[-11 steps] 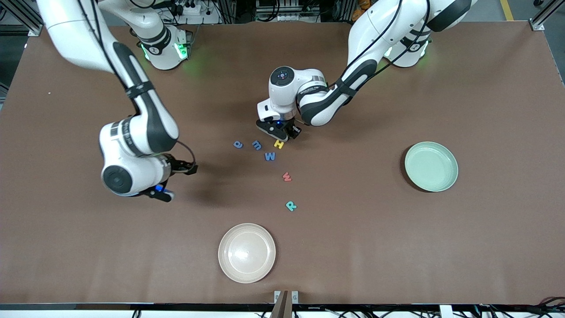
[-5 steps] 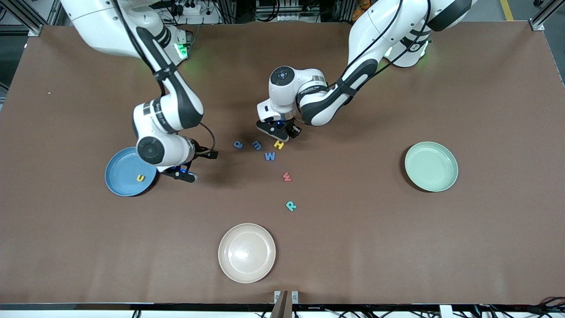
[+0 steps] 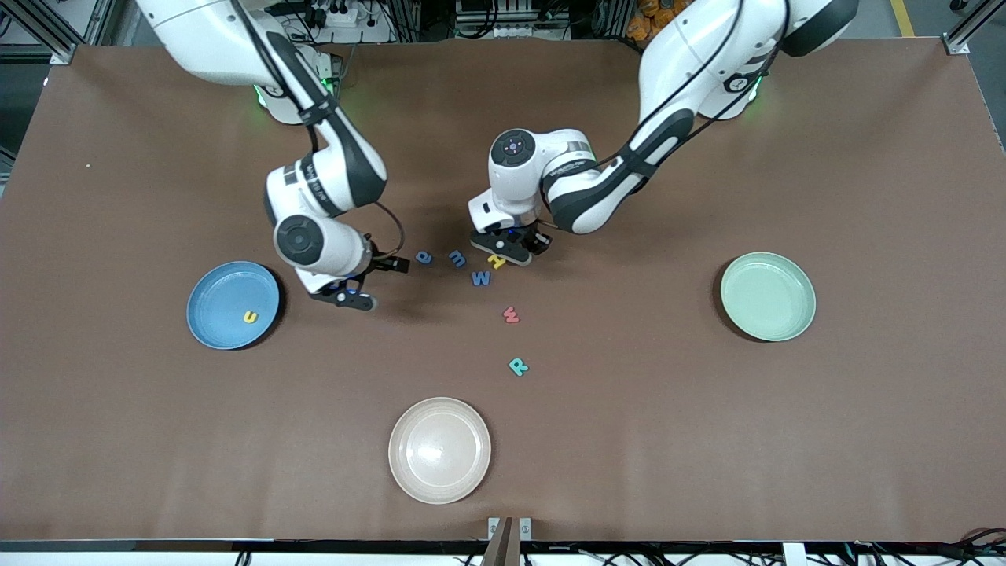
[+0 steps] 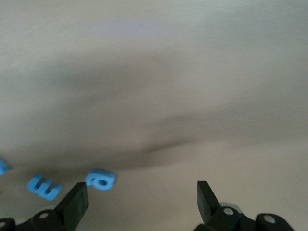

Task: Sort upper and lower case letters into plates
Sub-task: 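Place the Q on the green plate while the right gripper grasps blue a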

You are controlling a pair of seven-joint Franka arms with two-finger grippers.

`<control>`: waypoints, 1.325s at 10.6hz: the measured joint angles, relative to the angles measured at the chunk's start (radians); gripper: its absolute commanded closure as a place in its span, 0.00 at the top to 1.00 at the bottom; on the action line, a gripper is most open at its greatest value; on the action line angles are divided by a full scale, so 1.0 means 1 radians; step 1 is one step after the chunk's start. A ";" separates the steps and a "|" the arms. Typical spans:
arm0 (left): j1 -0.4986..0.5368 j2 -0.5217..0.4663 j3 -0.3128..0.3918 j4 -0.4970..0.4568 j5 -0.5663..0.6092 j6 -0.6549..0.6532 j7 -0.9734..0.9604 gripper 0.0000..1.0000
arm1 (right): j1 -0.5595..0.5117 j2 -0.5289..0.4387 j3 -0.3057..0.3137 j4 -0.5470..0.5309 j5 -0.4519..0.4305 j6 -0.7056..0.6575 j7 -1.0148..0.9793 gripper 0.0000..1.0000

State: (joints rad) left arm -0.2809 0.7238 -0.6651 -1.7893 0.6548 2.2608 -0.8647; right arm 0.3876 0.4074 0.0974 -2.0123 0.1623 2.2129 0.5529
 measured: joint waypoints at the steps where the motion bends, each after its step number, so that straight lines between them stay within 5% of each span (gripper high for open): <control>1: 0.066 -0.014 -0.047 0.004 -0.005 -0.055 0.000 0.00 | 0.031 -0.002 0.000 -0.005 0.000 0.027 -0.006 1.00; 9: 0.892 -0.025 -0.471 -0.005 -0.024 -0.398 0.299 0.00 | 0.123 0.002 -0.003 -0.108 -0.011 0.240 -0.018 1.00; 14: 1.066 -0.026 -0.477 -0.020 -0.022 -0.434 0.341 0.00 | 0.135 0.052 -0.006 -0.114 -0.024 0.290 -0.012 0.99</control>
State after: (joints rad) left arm 0.7856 0.6978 -1.1421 -1.8094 0.6325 1.8271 -0.5239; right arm 0.5229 0.4592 0.0917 -2.1262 0.1383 2.5024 0.5405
